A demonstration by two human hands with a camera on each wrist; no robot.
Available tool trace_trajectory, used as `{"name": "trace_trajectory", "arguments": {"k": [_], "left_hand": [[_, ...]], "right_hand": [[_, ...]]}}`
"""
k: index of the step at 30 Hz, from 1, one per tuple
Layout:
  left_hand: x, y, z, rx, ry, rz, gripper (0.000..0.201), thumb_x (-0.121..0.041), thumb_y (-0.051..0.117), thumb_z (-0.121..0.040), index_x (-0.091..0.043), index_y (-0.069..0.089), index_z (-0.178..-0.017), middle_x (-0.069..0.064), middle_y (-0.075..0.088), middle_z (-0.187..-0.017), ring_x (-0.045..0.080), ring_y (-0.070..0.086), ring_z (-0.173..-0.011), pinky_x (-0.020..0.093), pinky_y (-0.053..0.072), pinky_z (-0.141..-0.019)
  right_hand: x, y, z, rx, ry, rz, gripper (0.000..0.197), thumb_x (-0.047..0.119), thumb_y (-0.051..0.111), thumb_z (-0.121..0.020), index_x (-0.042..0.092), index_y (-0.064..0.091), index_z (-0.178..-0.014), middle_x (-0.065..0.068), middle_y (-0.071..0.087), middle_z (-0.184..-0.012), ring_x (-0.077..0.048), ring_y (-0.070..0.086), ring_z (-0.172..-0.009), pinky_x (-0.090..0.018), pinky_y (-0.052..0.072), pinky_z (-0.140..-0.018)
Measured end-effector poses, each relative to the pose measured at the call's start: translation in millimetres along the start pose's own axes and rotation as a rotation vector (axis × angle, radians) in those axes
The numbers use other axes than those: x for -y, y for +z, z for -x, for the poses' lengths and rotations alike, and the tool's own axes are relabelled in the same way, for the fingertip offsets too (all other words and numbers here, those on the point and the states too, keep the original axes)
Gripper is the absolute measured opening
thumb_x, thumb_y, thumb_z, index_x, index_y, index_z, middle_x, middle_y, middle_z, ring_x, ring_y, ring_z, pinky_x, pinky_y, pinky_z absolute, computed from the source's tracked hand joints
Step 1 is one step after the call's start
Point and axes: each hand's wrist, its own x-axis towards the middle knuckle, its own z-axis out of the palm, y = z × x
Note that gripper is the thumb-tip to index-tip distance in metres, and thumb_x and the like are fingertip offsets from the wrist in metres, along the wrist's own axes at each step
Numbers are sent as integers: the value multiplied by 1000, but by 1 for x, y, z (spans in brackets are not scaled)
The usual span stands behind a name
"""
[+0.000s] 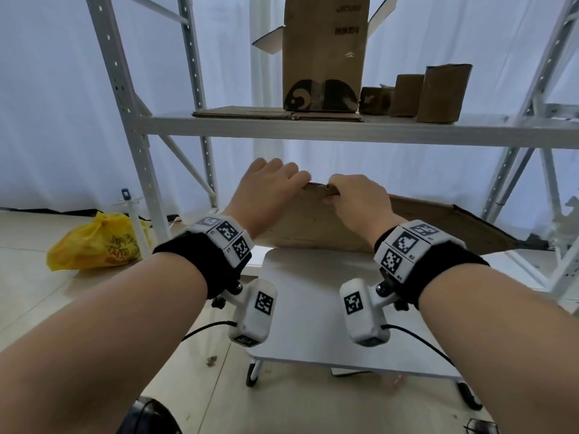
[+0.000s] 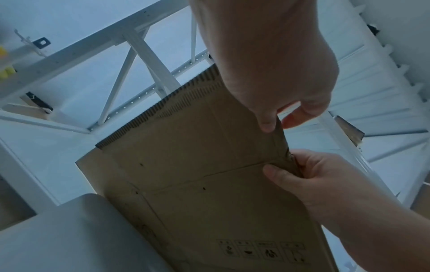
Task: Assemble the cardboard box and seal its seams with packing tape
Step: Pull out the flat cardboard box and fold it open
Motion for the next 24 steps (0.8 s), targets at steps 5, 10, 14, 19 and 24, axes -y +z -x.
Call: {"name": "trace_trajectory", "arguments": {"k": [5, 10, 14, 19, 24], "left_hand": [[12, 0, 9, -141, 19, -54, 47, 3, 59, -69, -19, 67, -109, 11, 62, -101, 27, 40, -95, 42, 33, -81], [11, -5, 14, -35, -1, -35, 56, 3, 71, -69, -19, 62, -120, 13, 60, -108, 33, 52, -96, 47, 42, -80], [11, -4, 12, -46, -35, -5, 47, 2, 77, -69, -21, 69, -110, 10, 62, -96, 32, 58, -86, 43, 44, -76], [13, -21, 2, 217, -188, 444, 25, -16, 49, -94, -17, 70, -109, 7, 63, -97, 25, 59, -88, 38, 49, -78], [24, -25, 8, 630, -618, 863, 30, -43, 57, -90, -20, 64, -108, 2, 64, -105, 18, 59, -98, 26, 49, -81]], "right_hand": [[-2, -5, 1, -7, 62, -103, 15, 23, 48, -98, 13, 58, -93, -3, 60, -88, -25, 55, -84, -31, 35, -68], [1, -3, -3, -45, 135, -141, 14, 20, 47, -97, 14, 60, -94, -4, 61, -88, -26, 56, -84, -31, 36, -66], [5, -3, -7, -38, 155, -167, 15, 18, 47, -97, 14, 61, -93, -5, 63, -88, -27, 57, -83, -32, 38, -68], [7, 3, -4, 19, 107, -169, 14, 19, 47, -98, 17, 59, -91, -4, 63, -88, -26, 57, -86, -36, 41, -78], [-4, 6, 1, 121, -16, -235, 16, 19, 52, -96, 12, 67, -99, -5, 67, -91, -26, 58, -90, -39, 44, -84]]}}
